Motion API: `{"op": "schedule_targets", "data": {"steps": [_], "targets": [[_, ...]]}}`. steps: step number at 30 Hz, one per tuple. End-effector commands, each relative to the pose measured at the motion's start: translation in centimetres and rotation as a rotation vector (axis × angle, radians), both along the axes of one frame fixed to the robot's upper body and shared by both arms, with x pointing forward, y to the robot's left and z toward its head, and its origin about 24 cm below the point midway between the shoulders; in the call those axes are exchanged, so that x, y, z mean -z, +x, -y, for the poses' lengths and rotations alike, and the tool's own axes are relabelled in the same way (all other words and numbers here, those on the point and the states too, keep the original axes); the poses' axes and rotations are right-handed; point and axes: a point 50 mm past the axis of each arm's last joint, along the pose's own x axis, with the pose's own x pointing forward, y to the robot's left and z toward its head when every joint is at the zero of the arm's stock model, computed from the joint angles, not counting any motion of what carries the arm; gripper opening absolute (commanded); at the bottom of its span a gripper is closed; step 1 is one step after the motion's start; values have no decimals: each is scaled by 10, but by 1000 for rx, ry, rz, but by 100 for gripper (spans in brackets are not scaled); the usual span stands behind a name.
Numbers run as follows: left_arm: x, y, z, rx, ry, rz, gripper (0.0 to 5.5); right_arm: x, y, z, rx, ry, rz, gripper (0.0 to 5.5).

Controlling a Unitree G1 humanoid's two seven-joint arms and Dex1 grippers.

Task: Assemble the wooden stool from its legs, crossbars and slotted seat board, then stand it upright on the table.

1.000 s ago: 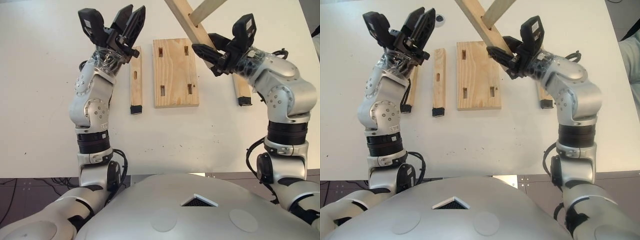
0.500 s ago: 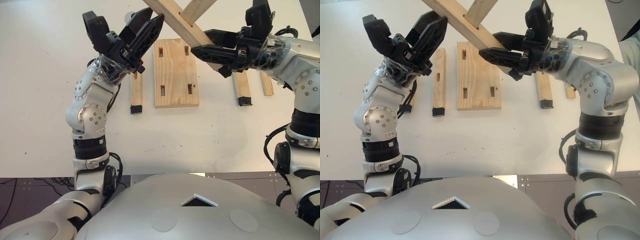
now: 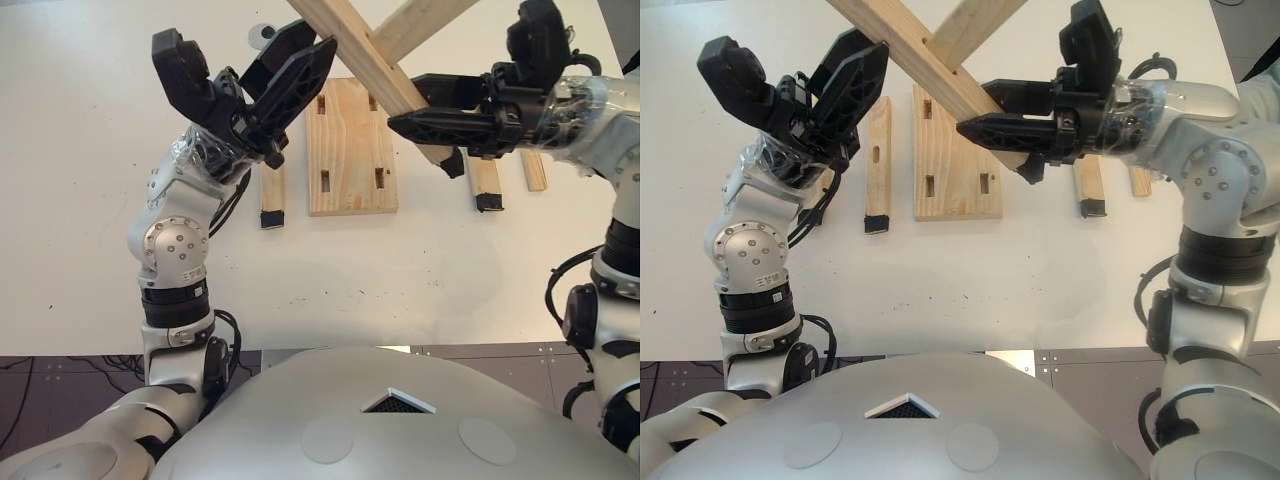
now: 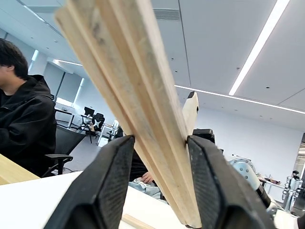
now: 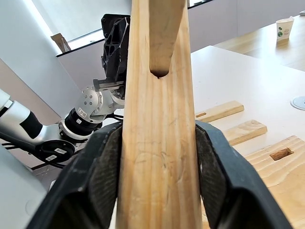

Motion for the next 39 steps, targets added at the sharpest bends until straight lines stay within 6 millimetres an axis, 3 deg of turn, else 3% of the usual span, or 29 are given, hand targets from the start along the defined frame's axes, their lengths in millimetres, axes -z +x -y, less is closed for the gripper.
{"op": "schedule_targets", "data": {"steps": [1, 7, 20, 28, 39], "targets": [[3, -1, 0, 15, -4, -34, 242, -6, -5, -4, -69, 24, -1, 206], [4, 1, -3, -18, 15, -9, 320, -6, -6, -3, -78, 25, -13, 206], [0, -2, 3, 36, -17, 16, 320, -2, -10, -4, -123, 10, -43, 206], [1, 0, 4, 66, -60, -28, 218, -1, -10, -5, -116, 11, -44, 206], [-2, 4, -1, 59, -164, -82, 208, 0, -6, -6, -84, 5, -22, 206]]}}
